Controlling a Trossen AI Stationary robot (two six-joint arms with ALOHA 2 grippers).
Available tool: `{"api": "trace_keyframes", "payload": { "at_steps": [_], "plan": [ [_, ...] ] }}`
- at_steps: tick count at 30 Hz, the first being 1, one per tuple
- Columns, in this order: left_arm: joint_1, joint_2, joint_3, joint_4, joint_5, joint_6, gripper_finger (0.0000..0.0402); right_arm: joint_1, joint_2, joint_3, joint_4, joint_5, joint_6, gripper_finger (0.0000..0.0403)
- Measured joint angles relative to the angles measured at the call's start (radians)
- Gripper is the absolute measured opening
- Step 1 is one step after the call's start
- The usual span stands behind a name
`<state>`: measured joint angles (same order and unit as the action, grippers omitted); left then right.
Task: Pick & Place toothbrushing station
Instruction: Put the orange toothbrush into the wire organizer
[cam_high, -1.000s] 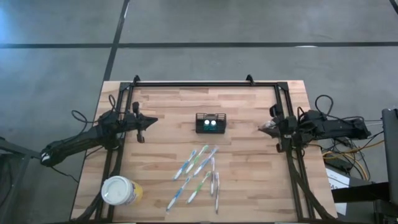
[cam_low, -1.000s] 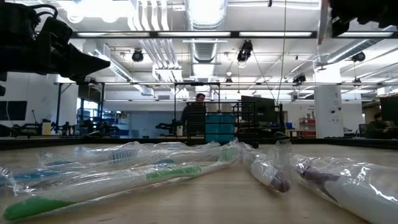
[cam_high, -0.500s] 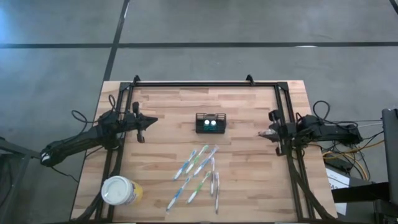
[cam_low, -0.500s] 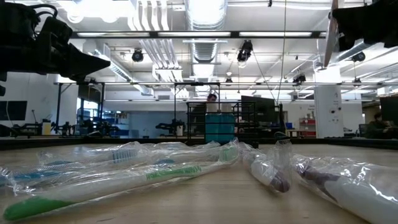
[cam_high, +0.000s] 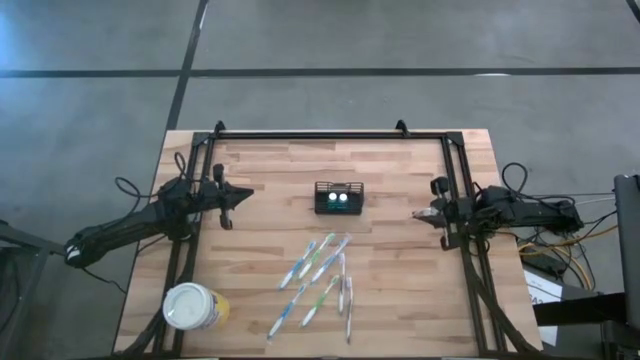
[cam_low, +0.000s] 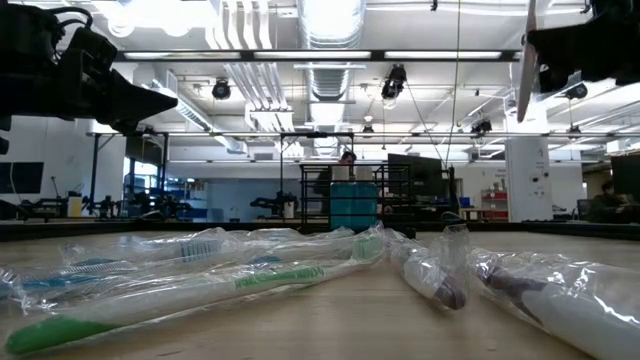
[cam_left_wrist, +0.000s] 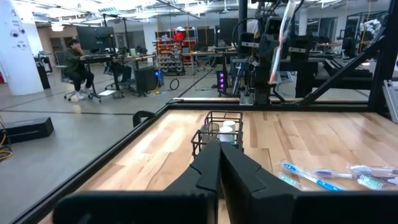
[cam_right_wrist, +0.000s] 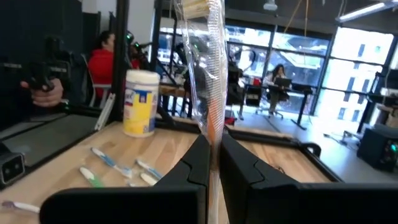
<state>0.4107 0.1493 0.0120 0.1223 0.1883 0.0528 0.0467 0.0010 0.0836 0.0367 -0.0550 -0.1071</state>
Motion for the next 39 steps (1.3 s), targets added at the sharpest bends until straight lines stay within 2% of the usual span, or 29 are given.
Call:
{"api": "trace_keyframes", "payload": {
  "at_steps": [6, 13, 18, 23, 27, 33, 39],
  "plan": [
    [0.000, 0.000, 0.000, -0.002, 0.000, -0.004, 0.0020, 0.000, 0.000, -0.075, 0.051, 0.009, 0.003, 0.0013],
    [0.000, 0.000, 0.000, -0.008, -0.006, -0.005, 0.0014, 0.001, 0.001, -0.075, 0.064, 0.011, 0.021, 0.0013],
    [0.000, 0.000, 0.000, -0.006, -0.051, 0.068, 0.0014, 0.001, 0.001, -0.075, 0.066, 0.017, 0.011, 0.0013],
    [0.000, 0.000, 0.000, -0.005, -0.060, 0.077, 0.0014, 0.000, 0.002, -0.075, 0.069, 0.040, -0.001, 0.0013],
    [0.000, 0.000, 0.000, -0.004, -0.059, 0.057, 0.0014, 0.000, 0.005, -0.075, 0.164, 0.096, 0.000, 0.0013],
    [0.000, 0.000, 0.000, -0.001, -0.059, 0.053, 0.0014, 0.000, 0.076, -0.075, 0.330, 0.104, -0.026, 0.0013],
    [0.000, 0.000, 0.000, 0.012, -0.059, 0.052, 0.0014, 0.000, 0.220, -0.038, 0.416, 0.108, -0.011, 0.0013]
  ]
}}
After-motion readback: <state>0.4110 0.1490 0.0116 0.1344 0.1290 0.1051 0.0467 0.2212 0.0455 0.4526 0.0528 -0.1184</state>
